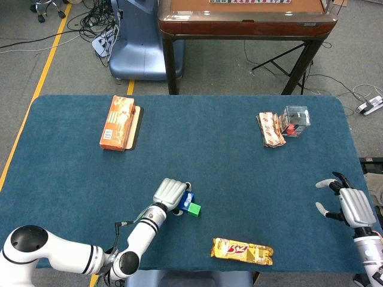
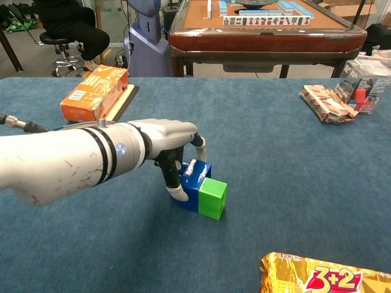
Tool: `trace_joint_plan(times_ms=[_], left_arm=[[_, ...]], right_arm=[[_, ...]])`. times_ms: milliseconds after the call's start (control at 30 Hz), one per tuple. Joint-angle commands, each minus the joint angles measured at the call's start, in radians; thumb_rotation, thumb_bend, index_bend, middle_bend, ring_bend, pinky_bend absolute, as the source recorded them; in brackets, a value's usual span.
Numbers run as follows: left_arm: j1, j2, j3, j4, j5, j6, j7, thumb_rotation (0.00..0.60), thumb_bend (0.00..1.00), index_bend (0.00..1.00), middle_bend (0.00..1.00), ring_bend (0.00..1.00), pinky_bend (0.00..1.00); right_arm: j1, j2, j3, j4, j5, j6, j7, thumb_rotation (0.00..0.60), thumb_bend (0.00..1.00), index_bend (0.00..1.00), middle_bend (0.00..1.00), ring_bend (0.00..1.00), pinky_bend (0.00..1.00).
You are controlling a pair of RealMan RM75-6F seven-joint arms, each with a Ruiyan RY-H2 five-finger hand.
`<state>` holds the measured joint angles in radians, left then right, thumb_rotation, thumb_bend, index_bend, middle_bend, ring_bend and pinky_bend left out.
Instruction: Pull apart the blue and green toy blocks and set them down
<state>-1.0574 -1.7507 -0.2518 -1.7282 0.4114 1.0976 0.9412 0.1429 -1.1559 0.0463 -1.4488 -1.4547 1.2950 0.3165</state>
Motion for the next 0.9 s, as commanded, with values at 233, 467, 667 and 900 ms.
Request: trace_joint_plan(times_ms=[233,467,667,900], left_arm=[[-0.008,0.009,0.012,0.003,-0.004,-0.01,-0.045,0.6,0.17,0.5,1.0,0.82,0.97],[0.0,0.02,0.019,-0.003,0.011,-0.016,-0.098,0.6,0.16,0.53,1.0,0.83,0.97],[0.031,0.049,0.012,-0.031,0.038,-0.016,-0.184,0.6,0.16,0.56,1.0,0.83,0.97],[0.087,0.088,0.01,-0.081,0.109,0.013,-0.296,0.6,0.16,0.56,1.0,0.83,0.97]], right_arm=[[0.001,-0.002,0.0,0.002,0.001,-0.001,0.003,0.6,0.27,0.39,0.36,0.37,0.44],[0.003,-0.002,0.002,0.001,0.0,0.001,0.006,0.6,0.27,0.39,0.36,0.37,0.44],[0.008,0.003,0.008,-0.011,-0.007,0.009,0.017,0.6,0.27,0.39,0.38,0.38,0.45],[0.025,0.015,0.037,-0.059,-0.017,0.033,0.01,0.6,0.25,0.41,0.48,0.53,0.67]])
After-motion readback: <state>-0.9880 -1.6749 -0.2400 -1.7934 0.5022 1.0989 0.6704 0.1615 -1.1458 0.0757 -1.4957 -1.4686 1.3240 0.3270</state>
